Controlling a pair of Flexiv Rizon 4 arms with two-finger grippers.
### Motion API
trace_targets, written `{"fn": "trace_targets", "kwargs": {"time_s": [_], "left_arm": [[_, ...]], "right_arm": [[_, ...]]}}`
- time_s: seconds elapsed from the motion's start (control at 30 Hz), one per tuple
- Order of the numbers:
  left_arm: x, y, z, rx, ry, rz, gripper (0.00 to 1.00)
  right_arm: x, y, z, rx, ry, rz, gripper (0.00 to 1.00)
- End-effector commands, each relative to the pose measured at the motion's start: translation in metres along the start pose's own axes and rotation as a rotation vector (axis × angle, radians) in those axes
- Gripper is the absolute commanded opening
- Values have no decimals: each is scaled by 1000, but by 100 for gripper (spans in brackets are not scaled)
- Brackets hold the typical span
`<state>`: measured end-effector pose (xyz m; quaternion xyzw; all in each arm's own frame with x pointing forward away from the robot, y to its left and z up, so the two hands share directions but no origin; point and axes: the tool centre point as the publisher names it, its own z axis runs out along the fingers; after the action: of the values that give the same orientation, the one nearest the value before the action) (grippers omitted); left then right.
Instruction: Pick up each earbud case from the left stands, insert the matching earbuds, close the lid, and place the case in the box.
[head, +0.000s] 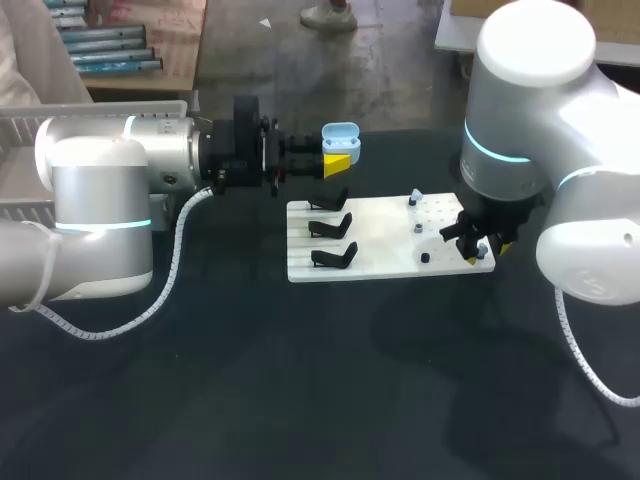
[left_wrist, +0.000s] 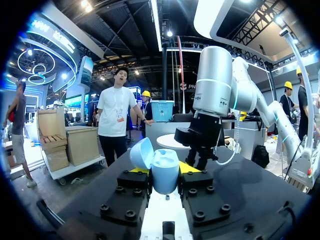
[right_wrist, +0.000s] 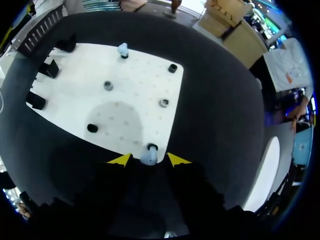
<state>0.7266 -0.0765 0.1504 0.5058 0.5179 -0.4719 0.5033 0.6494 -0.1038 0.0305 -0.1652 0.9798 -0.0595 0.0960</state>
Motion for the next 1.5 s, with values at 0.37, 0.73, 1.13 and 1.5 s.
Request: {"fn": "trace_targets", "kwargs": {"time_s": [0.37, 0.73, 1.13, 1.5], "left_arm": [[1, -2, 0, -8, -5, 5, 0], [1, -2, 0, -8, -5, 5, 0], [1, -2, 0, -8, -5, 5, 0], [1, -2, 0, -8, -5, 5, 0]], "right_arm": [[-6, 0, 3, 9, 10, 2, 15], [-6, 1, 2, 15, 17, 8, 0], [-3, 8, -43, 30, 47, 27, 0], [-12, 31, -102, 5, 49, 29, 0]]}}
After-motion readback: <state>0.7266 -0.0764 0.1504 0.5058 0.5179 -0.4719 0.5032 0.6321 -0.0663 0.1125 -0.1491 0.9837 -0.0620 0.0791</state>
